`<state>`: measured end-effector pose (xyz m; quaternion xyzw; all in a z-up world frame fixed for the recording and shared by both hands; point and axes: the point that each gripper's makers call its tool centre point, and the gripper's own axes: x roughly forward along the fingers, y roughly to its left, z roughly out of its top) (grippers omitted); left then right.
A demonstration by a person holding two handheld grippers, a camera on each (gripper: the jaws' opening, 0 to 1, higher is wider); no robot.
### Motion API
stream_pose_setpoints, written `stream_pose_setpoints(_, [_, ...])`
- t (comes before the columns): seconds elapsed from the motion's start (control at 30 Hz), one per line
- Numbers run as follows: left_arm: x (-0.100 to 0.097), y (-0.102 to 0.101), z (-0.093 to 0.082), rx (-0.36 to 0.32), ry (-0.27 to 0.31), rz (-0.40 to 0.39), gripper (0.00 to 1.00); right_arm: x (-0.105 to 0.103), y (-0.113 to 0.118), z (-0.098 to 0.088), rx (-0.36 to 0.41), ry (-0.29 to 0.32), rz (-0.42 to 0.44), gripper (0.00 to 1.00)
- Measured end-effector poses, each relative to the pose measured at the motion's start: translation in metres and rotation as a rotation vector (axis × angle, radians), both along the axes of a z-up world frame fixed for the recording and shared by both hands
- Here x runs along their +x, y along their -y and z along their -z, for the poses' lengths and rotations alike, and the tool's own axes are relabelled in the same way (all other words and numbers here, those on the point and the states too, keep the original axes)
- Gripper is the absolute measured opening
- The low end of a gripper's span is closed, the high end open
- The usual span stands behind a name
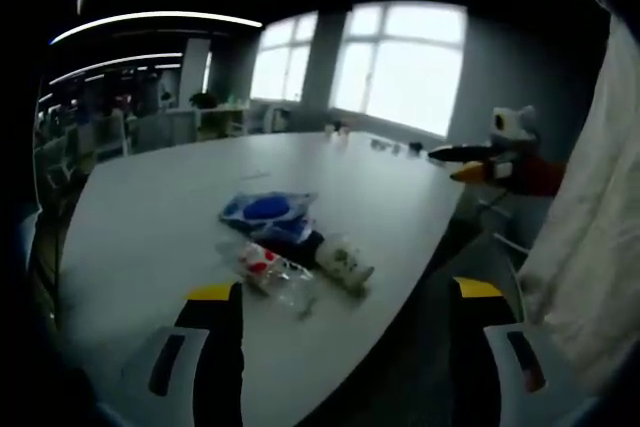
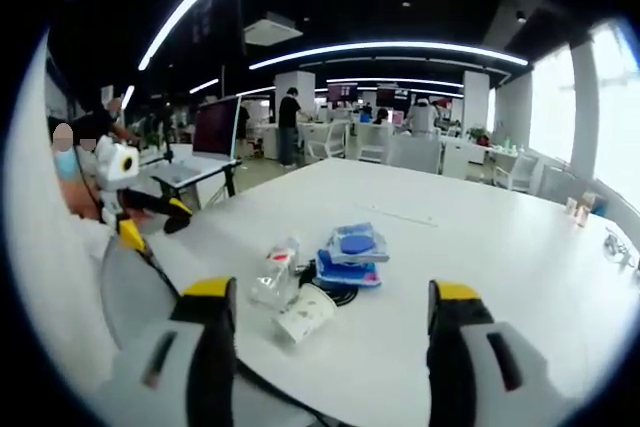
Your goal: Arrange the tabletop items into an orderly group along one side of the table until the central work area is clear of visible clutter.
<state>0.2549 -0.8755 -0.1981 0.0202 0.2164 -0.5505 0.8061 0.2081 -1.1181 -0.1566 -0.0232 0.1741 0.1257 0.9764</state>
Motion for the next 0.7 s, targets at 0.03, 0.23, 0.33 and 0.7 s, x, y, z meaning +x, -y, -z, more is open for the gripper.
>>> stream_pose_setpoints(0.03, [0.001,0.000,0.000,0.000,0.002,0.000,0.82,0.001,0.000,0.000,-0.001,-0.001,-0.001,0.77])
stream_pose_setpoints(0.23, [0.003,0.000,-0.001,0.000,0.004,0.000,0.81,0.005,-0.003,-0.003,0.005,0.007,-0.007,0.77])
stream_pose_setpoints(0.33, [0.004,0.001,-0.003,-0.004,0.006,-0.003,0.81,0.007,-0.002,-0.004,0.004,0.007,-0.007,0.77])
stream_pose_setpoints(0.7, [0.010,0.002,-0.005,-0.005,0.013,0.003,0.79,0.017,0.005,-0.006,0.005,0.019,0.009,0.72])
